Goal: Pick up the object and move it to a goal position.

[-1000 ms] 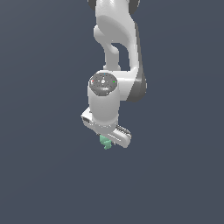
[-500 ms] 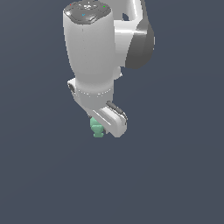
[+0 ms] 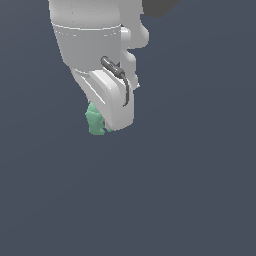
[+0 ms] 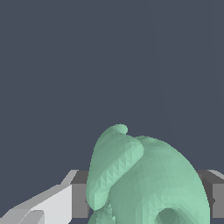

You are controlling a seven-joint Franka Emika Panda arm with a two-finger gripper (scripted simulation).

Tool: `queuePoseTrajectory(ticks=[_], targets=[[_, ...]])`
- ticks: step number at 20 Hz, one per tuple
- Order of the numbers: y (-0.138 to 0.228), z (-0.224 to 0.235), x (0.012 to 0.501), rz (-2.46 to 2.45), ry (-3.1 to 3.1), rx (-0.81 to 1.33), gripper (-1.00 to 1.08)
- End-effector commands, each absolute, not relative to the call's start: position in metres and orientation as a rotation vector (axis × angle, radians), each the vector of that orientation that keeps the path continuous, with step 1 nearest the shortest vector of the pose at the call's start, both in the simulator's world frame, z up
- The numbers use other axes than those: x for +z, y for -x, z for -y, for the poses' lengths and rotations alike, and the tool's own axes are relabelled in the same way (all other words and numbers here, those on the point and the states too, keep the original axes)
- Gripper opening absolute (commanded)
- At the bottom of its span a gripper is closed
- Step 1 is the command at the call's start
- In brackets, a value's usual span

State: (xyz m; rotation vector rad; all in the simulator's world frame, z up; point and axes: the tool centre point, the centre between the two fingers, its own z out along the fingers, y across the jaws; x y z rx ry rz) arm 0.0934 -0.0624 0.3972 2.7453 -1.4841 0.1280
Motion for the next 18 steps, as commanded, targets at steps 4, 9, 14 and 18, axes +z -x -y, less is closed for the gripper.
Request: queuePoseTrajectory(ticks=[4, 9, 14, 18], targets=[[-0.092, 0.069, 0.441, 1.595, -2.677, 0.141, -1.0], [-0.092, 0.073, 0.471, 1.665, -2.63, 0.151, -1.0], [-0.092, 0.076, 0.491, 1.712, -2.598, 0.158, -1.0], [-0.092, 0.078, 0.5, 1.733, -2.583, 0.161, -1.0]])
